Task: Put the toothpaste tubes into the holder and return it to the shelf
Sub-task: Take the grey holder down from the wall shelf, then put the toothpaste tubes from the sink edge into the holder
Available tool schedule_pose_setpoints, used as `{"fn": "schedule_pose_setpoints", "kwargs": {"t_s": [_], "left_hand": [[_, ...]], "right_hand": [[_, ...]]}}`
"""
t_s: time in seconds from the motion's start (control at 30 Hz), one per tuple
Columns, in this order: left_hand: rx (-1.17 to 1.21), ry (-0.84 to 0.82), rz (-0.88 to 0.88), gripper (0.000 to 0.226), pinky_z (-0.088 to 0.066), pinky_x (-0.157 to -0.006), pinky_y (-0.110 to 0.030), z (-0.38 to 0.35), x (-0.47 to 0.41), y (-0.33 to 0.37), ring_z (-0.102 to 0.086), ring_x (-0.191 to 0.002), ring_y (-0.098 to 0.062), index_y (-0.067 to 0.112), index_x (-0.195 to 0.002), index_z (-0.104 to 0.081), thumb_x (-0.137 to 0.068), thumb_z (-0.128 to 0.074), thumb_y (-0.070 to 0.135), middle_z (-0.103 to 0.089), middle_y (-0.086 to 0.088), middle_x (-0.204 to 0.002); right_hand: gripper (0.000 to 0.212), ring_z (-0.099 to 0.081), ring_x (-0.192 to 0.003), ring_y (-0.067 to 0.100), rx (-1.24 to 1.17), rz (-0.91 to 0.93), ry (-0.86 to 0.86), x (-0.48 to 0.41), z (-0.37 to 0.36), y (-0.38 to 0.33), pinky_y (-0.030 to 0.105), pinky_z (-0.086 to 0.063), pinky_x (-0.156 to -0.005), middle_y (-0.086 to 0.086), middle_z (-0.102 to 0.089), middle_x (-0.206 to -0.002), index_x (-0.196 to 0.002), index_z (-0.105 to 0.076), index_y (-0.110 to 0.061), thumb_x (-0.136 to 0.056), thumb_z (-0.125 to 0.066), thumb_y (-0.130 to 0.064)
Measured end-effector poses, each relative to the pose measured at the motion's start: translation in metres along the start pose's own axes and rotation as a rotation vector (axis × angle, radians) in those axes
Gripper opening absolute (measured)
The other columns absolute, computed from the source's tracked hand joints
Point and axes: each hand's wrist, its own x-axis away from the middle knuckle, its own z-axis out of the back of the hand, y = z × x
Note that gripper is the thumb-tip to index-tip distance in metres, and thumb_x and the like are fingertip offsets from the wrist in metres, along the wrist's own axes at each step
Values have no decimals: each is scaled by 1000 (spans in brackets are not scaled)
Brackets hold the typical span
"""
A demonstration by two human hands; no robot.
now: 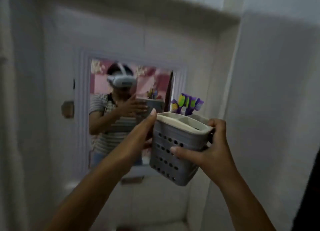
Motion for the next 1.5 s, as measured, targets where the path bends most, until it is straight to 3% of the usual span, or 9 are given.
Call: {"fn": "schedule_pose_setpoints", "kwargs": {"t_s": [0.2,0.33,0.47,0.6,0.8,1.03,1.23,1.4,1.5], "left_hand": [[-283,68,225,28,-50,-94,-40,53,76,-145,-70,-102,-14,22,-116,-67,-97,-51,35,-74,2,-110],[-339,169,369,15,-54,-78,-26,83,114,-226,-71,-83,-2,24,-105,-70,-95,-59,21,-78,2,-92],[-513,168,472,20,-57,-86,-36,106,140,-295,-68,-94,-12,17,-111,-69,-92,-63,13,-73,-2,-107],[-912,57,386,26,-52,-73,-21,108,126,-337,-66,-89,-8,20,-110,-69,-90,-59,6,-72,2,-108],[-1364,-320,63,31,-56,-77,-43,102,34,-382,-65,-96,-35,12,-110,-71,-83,-59,1,-71,-13,-107],[-1726,-930,83,32,-53,-86,-38,85,-26,-429,-67,-104,-33,11,-114,-65,-83,-64,17,-70,-13,-111],[-1530,-719,140,48,-49,-85,-34,77,-33,-405,-61,-112,-28,14,-123,-56,-77,-68,22,-64,-10,-121],[-833,-198,233,44,-53,-79,-25,66,-24,-321,-65,-91,-6,22,-111,-57,-75,-79,11,-67,8,-102],[-488,-222,292,44,-60,-79,-24,51,-15,-274,-68,-94,-3,18,-109,-59,-75,-77,-3,-70,5,-103]], "right_hand": [[93,-62,-106,28,252,-201,175,151,-17,138,32,-57,-81,17,-50,-118,-110,-41,-9,-46,-100,-37],[93,-52,-99,18,385,-356,179,239,-33,200,2,-43,-81,9,-42,-112,-105,-42,-10,-38,-107,-9],[100,-51,-98,10,375,-471,139,297,-51,234,-2,-42,-81,9,-44,-115,-107,-38,-24,-36,-107,-7],[103,-61,-104,14,301,-531,89,329,-65,259,3,-50,-81,5,-49,-119,-110,-33,-33,-42,-106,-6],[140,-56,-134,2,169,-598,113,340,-77,280,20,-50,-106,-33,-46,-149,-153,-23,-37,-46,-102,7],[155,-46,-139,-10,178,-680,199,346,-87,283,10,-41,-109,-19,-35,-155,-150,-7,-65,-45,-106,-7],[155,-46,-143,-1,194,-650,185,349,-87,289,17,-43,-112,-14,-34,-159,-155,-5,-57,-46,-106,-14],[150,-46,-145,6,193,-648,166,349,-86,290,14,-41,-110,5,-38,-159,-158,-3,-49,-49,-103,-24],[146,-47,-146,14,203,-661,159,348,-84,291,29,-47,-114,11,-38,-159,-161,-7,-33,-49,-102,-30]]}}
